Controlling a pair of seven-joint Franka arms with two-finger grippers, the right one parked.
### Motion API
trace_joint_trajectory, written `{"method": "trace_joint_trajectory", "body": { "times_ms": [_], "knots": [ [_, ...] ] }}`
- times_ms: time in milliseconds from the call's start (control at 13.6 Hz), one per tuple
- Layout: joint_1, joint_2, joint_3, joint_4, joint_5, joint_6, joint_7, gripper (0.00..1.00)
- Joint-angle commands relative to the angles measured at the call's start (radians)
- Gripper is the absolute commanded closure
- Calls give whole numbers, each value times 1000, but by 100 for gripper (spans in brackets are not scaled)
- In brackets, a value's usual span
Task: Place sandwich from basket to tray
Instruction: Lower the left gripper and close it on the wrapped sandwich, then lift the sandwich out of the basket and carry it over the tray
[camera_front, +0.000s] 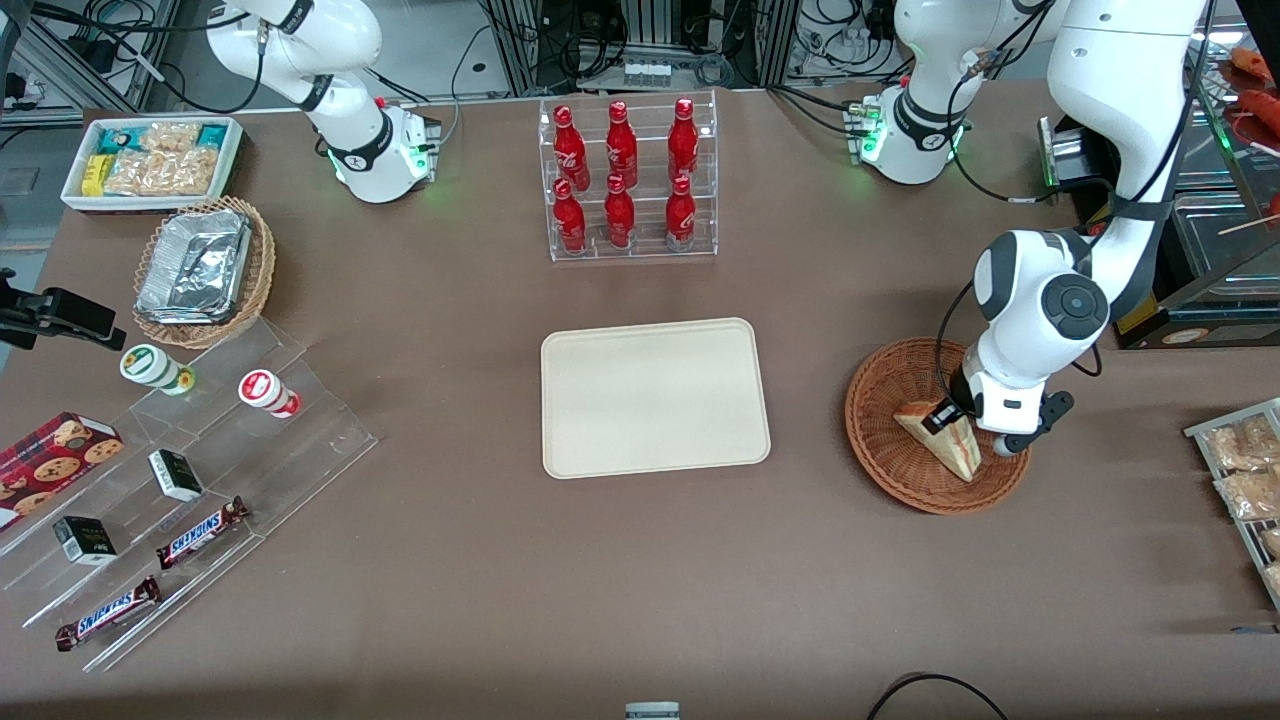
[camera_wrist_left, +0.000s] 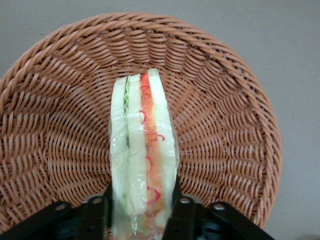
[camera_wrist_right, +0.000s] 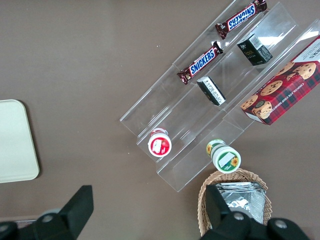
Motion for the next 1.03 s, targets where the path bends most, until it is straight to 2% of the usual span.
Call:
{"method": "trace_joint_trajectory", "body": {
  "times_ms": [0,147,367,514,734,954],
  "knots": [
    [-4,-38,-6,42,16,-59,5,100],
    [-4,-75,-20,141,16,-247,57,100],
    [-8,-73,-52,365,16,-501,59,100],
    [-8,-66,-111,495,13,-616,49,100],
    [-36,-40,-217,592,1,-640,33,100],
    [-165,45,-256,663,12,-637,-40,100]
  ]
}}
